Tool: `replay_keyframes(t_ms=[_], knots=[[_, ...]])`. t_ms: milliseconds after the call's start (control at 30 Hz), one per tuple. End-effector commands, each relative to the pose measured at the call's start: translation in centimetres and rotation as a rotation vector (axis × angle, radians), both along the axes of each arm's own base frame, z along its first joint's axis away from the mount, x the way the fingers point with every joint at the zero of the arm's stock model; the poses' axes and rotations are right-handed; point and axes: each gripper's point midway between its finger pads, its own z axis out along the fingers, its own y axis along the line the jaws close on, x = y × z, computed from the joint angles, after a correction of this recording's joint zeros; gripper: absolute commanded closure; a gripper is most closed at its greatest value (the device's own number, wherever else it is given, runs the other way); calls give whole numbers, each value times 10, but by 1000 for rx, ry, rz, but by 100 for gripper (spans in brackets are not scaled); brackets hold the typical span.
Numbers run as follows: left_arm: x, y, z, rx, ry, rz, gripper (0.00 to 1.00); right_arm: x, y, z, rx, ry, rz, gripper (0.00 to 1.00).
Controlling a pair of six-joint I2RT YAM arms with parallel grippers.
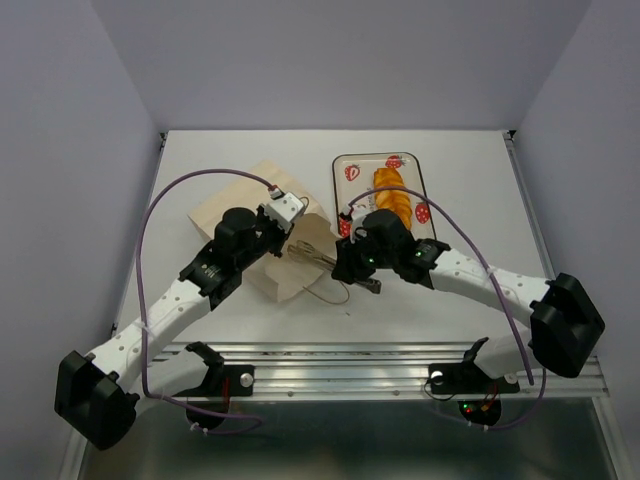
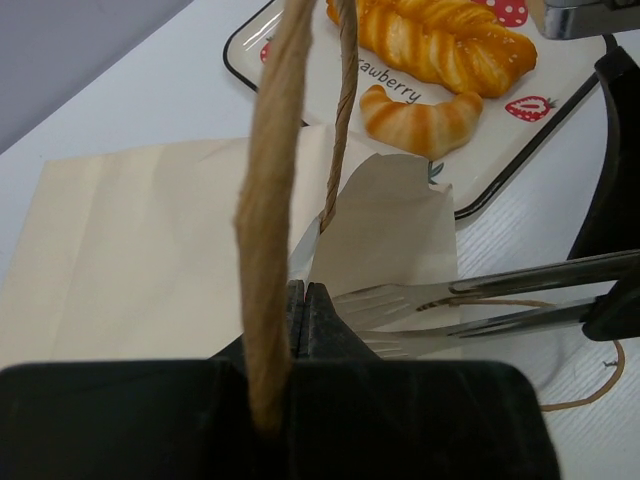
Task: Take the fake bread out of the paper bag
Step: Take out the fake bread from the paper bag.
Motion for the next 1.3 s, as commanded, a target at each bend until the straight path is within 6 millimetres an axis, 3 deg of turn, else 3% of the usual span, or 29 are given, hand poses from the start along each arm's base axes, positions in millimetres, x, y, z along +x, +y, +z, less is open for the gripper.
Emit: replay_keyframes(t_ms=[0,233,533,933,1267], knots=[[-1,-7,29,-62,-61,-21,100,29,25,24,81,-191,-43,54],[2,-6,33,-74,-61,-6,100,36,45,25,147,-238,-33,51],[5,-5,35,-88,-52,22,100,40,56,12,133,-244,-13,46],[11,-10,31,-93,-21,30,100,40,73,8,122,-266,23,43],[10,-12,31,-95,-19,20,100,52,84,6,97,-309,-31,42]])
